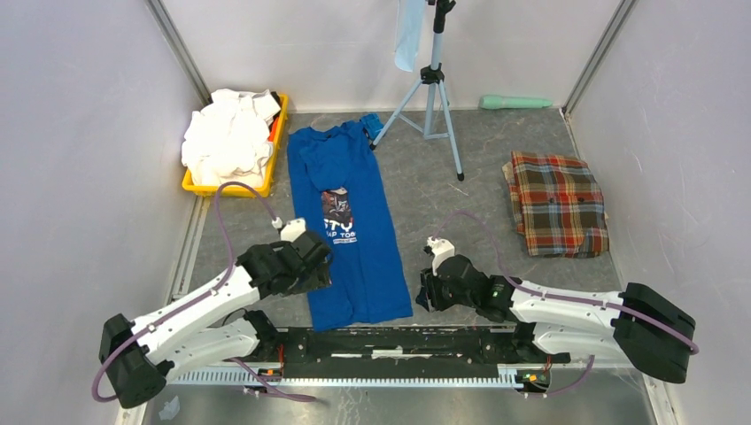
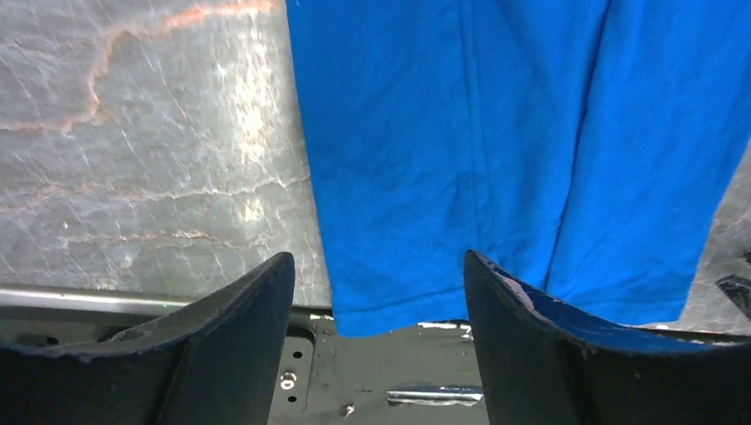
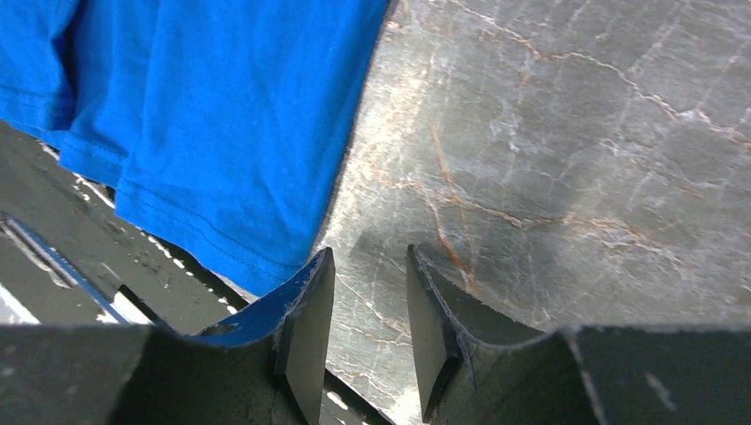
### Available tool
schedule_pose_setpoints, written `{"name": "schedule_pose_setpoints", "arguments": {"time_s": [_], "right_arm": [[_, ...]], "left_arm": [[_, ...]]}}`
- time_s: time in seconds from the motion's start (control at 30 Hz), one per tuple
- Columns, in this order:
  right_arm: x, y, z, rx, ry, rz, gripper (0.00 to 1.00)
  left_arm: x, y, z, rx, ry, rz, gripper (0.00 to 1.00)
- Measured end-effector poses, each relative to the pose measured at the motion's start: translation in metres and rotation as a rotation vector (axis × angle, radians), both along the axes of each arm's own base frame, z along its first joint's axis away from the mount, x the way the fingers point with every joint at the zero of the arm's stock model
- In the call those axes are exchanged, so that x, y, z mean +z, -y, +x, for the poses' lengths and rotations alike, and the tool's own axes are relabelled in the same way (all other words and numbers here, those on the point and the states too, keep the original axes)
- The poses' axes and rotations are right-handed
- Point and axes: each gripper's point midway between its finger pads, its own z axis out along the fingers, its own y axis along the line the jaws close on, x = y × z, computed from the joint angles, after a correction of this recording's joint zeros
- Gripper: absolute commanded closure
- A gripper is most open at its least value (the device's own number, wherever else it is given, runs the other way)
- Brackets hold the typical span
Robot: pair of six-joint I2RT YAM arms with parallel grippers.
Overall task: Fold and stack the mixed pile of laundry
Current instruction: Fold the T-shirt.
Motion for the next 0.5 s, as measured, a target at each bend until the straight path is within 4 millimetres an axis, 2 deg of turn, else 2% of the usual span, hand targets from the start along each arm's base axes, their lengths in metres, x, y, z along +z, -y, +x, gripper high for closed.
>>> {"name": "schedule_pose_setpoints", "arguments": {"time_s": [0.07,0.1,0.3,0.5], "right_arm": [[0.0,-0.004,-0.002,0.006,-0.012,0.02,0.58],[0.001,-0.006,-0.002,0.007,-0.016,0.029,0.58],[0.001,-0.011,-0.007,0.011,-0.039,0.08,0.58],[0.001,-0.014,-0.009,0.014,-0.052,0.097,0.57]], "left_arm": [[-0.008,0.004,-0.01,-0.003,-0.025,0.008,0.47],[-0.01,0.006,-0.014,-0.004,-0.035,0.008,0.52],[-0.029,0.007,-0.043,-0.02,-0.094,0.026,0.48],[-0.055,-0.004,-0.065,-0.006,-0.158,0.044,0.43]]}}
